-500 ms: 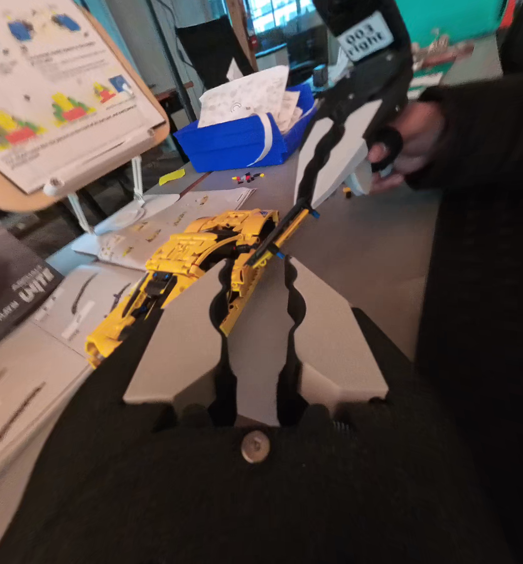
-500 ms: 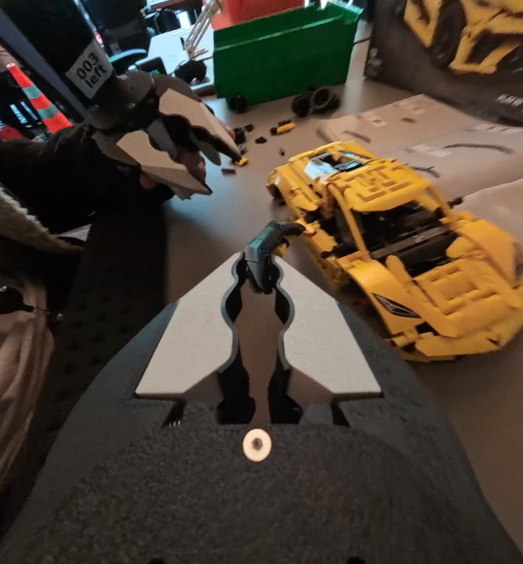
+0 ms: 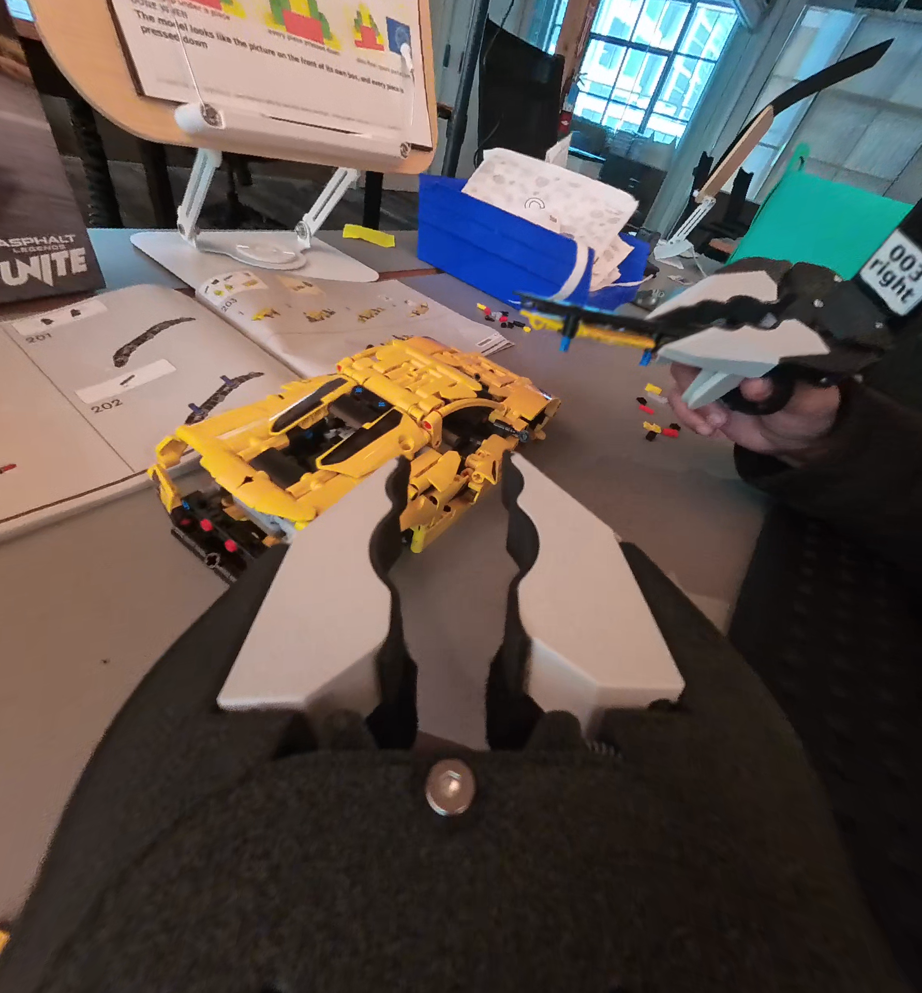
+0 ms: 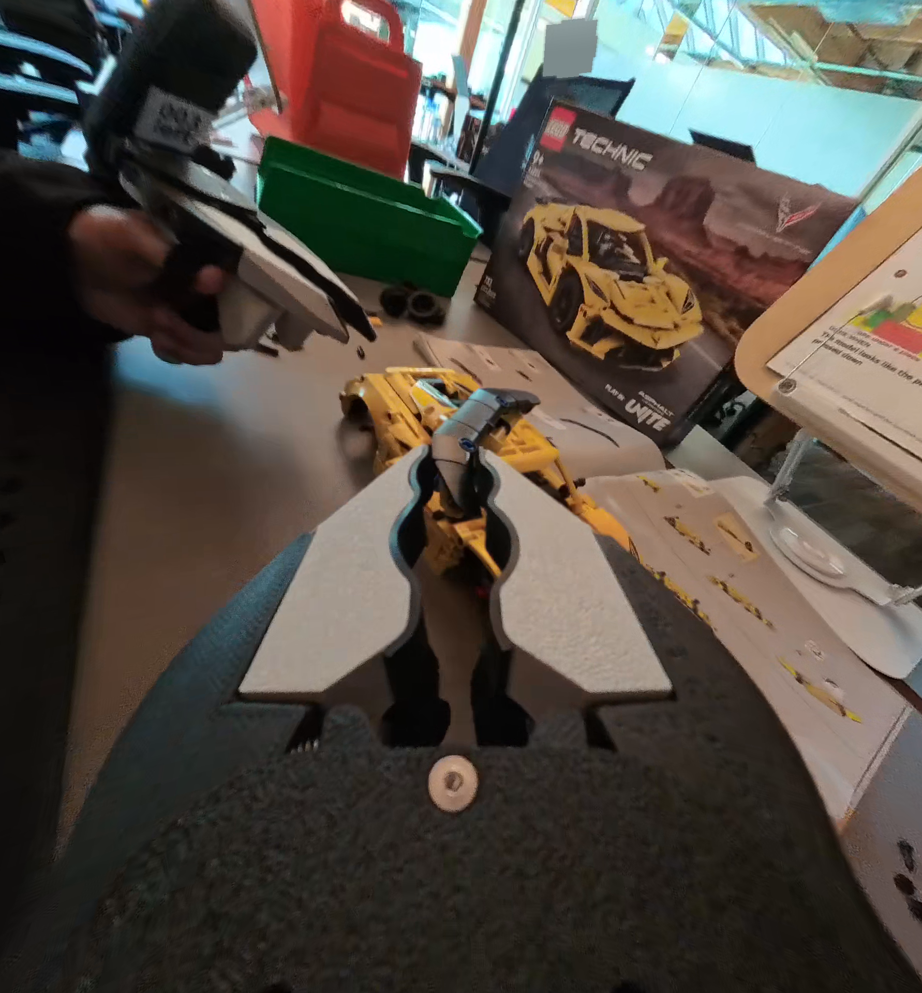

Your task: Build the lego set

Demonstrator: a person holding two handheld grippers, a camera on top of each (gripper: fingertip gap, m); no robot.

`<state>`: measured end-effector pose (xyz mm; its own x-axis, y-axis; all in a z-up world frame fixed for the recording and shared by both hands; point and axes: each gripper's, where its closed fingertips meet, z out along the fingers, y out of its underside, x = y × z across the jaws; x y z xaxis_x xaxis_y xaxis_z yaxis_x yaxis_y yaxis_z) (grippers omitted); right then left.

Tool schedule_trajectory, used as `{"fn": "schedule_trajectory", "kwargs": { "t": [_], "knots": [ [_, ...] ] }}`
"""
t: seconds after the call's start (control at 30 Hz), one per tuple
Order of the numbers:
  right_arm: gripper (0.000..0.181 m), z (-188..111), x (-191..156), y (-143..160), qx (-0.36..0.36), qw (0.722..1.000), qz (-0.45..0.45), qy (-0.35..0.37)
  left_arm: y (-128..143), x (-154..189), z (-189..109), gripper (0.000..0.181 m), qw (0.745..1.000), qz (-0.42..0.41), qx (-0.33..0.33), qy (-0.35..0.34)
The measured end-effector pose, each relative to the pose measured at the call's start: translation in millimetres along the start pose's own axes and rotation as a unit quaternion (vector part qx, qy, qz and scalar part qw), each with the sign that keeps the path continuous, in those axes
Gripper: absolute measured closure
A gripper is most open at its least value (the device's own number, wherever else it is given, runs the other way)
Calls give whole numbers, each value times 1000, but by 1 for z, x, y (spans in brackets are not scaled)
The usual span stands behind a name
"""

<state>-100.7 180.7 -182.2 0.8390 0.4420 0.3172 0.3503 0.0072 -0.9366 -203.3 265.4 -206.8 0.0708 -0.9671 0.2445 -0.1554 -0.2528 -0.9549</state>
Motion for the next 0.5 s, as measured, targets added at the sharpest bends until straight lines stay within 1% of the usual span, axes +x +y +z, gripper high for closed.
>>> {"fn": "schedule_trajectory", "kwargs": {
  "t": [0.07, 0.13, 0.23, 0.33, 0.4, 0.5],
  "knots": [
    [166, 3, -1, 3, -8, 1000, -6, 1, 0, 1, 0, 147, 1000, -4, 0, 5],
    [167, 5, 4, 9, -26, 999, -10, 18, 0, 2, 0, 147, 1000, -6, 0, 10],
    [167, 1, 27, 15, -44, 996, -2, 82, -2, 3, 0, 147, 1000, -14, 6, 15],
    [167, -12, 57, 11, -29, 987, 33, 154, -3, 4, 0, 147, 999, -29, 9, 25],
    [166, -20, 75, 15, -31, 978, 61, 195, -5, 4, 0, 147, 999, -36, 13, 30],
    [166, -26, 88, 28, -47, 969, 107, 220, -6, 3, 2, 147, 998, -44, 13, 36]
  ]
}}
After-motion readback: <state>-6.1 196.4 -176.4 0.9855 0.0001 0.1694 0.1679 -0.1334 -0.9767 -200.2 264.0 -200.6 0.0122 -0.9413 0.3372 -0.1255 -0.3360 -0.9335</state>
